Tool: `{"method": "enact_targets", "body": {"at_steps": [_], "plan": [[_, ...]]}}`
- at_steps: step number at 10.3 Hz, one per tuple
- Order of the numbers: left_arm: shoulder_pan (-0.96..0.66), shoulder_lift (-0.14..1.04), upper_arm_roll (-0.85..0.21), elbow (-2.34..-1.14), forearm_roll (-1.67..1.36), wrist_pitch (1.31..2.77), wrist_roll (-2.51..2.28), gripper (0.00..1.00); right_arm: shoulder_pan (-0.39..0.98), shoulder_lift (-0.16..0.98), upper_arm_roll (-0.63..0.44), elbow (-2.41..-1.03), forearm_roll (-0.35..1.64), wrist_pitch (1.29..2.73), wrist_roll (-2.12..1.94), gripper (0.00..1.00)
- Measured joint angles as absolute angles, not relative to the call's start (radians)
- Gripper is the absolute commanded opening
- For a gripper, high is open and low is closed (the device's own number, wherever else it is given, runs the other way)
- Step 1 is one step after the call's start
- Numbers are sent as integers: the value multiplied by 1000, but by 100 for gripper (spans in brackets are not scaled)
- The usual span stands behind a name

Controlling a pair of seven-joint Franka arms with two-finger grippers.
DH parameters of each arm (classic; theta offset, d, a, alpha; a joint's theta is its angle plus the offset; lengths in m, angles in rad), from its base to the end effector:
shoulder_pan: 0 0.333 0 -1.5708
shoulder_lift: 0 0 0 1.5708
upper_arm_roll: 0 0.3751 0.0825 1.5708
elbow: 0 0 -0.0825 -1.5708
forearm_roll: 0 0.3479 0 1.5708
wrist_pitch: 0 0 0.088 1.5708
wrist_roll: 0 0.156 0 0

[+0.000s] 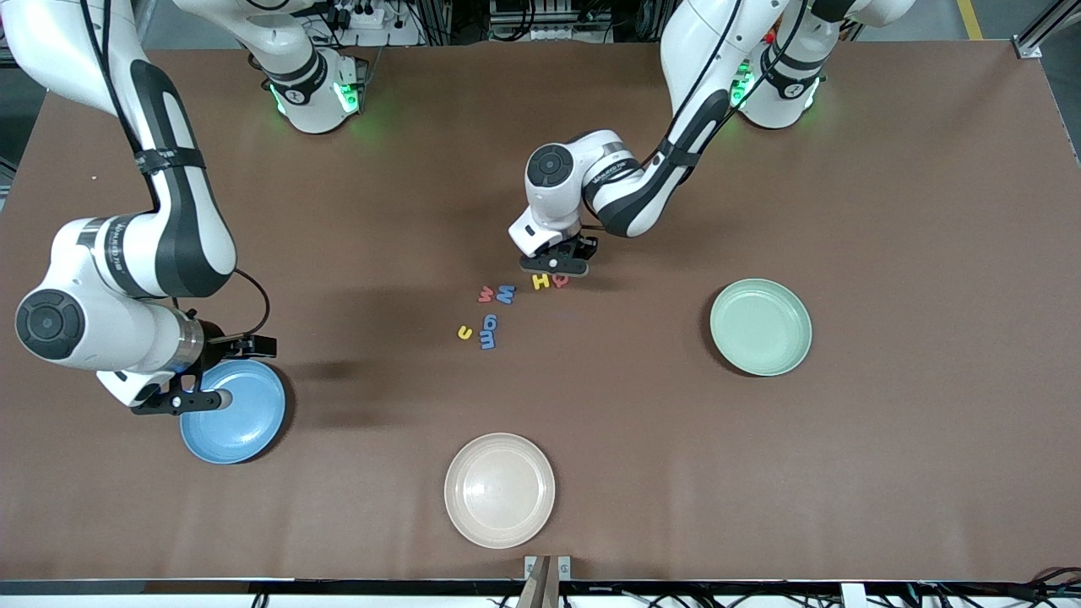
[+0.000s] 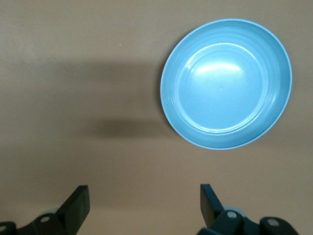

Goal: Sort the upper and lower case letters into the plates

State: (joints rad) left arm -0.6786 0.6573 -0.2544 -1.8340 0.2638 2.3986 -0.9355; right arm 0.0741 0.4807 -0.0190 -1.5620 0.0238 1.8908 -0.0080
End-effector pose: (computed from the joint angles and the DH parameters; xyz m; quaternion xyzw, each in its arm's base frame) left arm 0.4039 -0.5058 0.2001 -0.9966 0.0760 0.0119 0.0291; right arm 0.6561 0.0408 0.3753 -0.9967 -0.0276 0.0760 0.0047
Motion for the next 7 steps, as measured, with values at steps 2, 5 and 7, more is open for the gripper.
{"method": "enact_targets", "body": {"at_steps": [2,5,7], "plan": [[-678,657,-254,-1834,264,2399,-935,10,90,484,-17,-1562,24,1906,33,100],[-658,653,-255,-1833,264,2384,-935,7,137,509,-15,-1562,24,1947,109,100],[-577,609,-298,-1822,211,2279,-881,8,159,522,-13,-1562,24,1957,112,100]]}}
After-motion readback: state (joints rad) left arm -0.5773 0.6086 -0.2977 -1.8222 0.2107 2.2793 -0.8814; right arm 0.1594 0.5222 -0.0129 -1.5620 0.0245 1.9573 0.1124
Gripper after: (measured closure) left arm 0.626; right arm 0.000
